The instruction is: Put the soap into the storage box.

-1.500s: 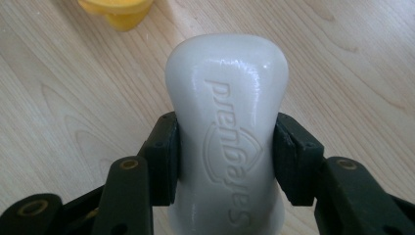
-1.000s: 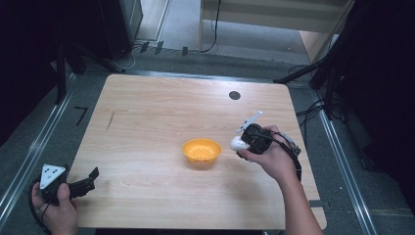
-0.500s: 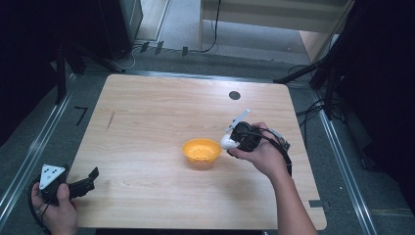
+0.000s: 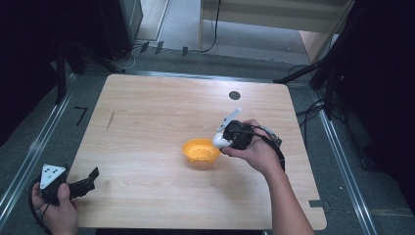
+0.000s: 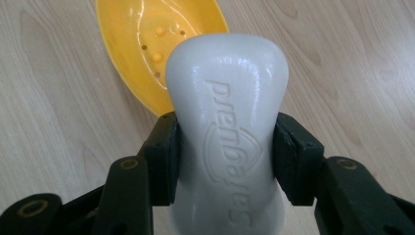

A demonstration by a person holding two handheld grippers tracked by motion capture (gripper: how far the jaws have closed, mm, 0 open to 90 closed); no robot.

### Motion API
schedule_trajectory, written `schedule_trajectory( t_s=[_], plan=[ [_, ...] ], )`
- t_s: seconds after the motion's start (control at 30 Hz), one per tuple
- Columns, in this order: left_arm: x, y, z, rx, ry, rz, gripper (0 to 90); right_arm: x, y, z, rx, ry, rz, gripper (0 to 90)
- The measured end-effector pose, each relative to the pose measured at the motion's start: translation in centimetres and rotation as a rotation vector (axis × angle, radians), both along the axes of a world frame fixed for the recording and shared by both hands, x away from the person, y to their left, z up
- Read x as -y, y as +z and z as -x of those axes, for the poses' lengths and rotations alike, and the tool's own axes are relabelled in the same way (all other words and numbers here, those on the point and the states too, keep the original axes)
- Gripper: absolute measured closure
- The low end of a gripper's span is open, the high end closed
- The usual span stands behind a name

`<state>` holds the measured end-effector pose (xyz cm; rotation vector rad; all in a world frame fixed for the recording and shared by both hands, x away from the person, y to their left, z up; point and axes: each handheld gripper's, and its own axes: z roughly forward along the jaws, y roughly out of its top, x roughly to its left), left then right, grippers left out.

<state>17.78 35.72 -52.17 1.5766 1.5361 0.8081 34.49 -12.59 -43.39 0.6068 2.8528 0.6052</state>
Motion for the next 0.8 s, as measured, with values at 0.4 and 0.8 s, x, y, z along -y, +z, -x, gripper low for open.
schedule_trajectory(
  t_s=[0.4,0.8],
  plan=[
    [-0.1,0.0,0.1,0.006,0.004,0.01,0.0,-3.0,-0.3,-0.5,0.011,0.085,0.018,51.2],
    [-0.1,0.0,0.1,0.005,0.003,0.01,0.0,-4.8,-0.5,-0.5,0.025,0.186,0.026,51.2]
  ],
)
